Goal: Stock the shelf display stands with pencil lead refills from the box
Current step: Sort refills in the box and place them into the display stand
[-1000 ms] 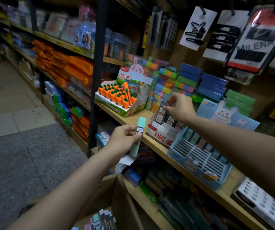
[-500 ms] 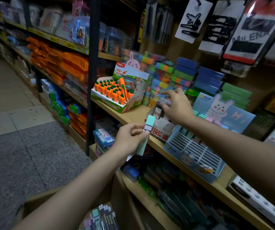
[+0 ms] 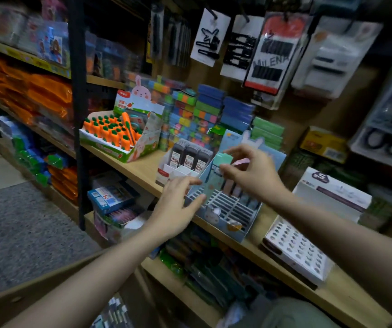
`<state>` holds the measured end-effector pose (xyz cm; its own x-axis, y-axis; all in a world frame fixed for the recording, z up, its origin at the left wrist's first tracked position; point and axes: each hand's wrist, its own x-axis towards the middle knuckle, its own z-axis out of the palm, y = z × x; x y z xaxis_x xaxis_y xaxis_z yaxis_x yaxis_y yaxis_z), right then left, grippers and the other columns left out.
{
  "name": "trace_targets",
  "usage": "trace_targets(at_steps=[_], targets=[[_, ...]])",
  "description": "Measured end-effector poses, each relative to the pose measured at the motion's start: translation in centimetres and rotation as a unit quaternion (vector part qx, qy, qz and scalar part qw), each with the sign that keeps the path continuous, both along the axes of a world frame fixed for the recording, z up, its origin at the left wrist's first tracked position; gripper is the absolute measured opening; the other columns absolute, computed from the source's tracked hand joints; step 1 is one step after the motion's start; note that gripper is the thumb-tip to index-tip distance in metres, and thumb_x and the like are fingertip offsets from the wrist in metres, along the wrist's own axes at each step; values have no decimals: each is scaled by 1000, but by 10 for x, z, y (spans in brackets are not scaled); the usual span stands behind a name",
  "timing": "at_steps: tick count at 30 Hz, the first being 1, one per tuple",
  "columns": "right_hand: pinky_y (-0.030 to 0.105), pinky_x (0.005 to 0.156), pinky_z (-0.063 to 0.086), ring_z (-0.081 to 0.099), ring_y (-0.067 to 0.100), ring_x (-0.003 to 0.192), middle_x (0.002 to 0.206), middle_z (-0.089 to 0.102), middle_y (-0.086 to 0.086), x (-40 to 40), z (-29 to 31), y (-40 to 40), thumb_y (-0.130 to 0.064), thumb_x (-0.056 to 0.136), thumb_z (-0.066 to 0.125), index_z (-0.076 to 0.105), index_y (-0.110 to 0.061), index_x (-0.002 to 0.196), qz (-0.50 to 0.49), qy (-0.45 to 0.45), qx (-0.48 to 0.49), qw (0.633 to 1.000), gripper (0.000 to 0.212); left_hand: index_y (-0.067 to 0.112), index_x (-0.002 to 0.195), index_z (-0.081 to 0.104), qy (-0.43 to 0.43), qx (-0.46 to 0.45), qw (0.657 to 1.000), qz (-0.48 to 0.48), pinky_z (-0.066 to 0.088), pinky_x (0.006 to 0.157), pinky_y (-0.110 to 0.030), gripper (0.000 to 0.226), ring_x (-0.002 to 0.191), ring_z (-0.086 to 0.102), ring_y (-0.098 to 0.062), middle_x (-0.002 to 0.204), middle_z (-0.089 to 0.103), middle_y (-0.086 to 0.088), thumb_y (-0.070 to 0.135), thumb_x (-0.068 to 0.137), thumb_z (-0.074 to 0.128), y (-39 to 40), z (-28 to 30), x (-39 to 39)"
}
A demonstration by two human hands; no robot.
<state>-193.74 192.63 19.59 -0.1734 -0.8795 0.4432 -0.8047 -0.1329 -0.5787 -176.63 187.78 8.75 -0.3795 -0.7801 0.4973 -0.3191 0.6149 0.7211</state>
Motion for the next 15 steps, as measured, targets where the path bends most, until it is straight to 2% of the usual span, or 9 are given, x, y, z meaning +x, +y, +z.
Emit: trace_targets(at_steps=[1,3,5,6,8,10,15], targets=[[9,63,51,64,-6,71,90,63,-13,-9,8,0,-24,84,76,63,-25,103,-14,16,-15,1000,23,33,128,48,-76,-48,996,8,37,103,-31,37,129,35,-9,135,42,7,45,94,54,1,-4,2],[6,59,47,62,-4,72,86,61,-15,-22,19,-2,-23,83,76,62,-23,99,-31,52,-38,997,22,32,145,32,-202,-77,976,6,23,114,-44,56,144,11,-14,155,15,6,51,95,47,1,-14,7],[3,56,42,60,-2,74,84,59,-16,-28,19,-9,-20,84,76,61,-23,96,-36,81,-50,995,19,30,153,16,-289,-79,954,-8,12,120,-44,66,149,-6,-16,161,-7,4,53,97,41,0,-25,11],[4,59,42,61,1,75,85,60,-14,-29,16,-14,-19,84,75,61,-22,96,-38,90,-54,994,18,28,154,12,-318,-94,943,-12,10,122,-42,67,149,-10,-17,162,-13,2,53,98,39,-1,-29,12],[16,70,48,64,12,83,93,65,-5,-30,8,-25,-19,86,74,63,-16,100,-39,107,-52,992,18,27,155,9,-343,-129,930,-22,8,123,-37,68,150,-11,-18,162,-16,-1,51,99,38,-2,-36,14],[29,80,52,64,17,89,103,68,2,-27,0,-34,-18,86,74,65,-11,106,-43,121,-49,991,23,29,155,7,-329,-121,936,-36,9,122,-34,69,149,-11,-16,161,-19,2,50,98,39,-3,-41,16],[43,84,54,65,22,89,105,65,7,-24,-16,-53,-15,87,72,65,-8,106,-43,119,-49,991,21,32,155,6,-307,-107,944,-51,13,119,-31,69,149,-11,-13,159,-23,8,49,98,40,-7,-48,18]])
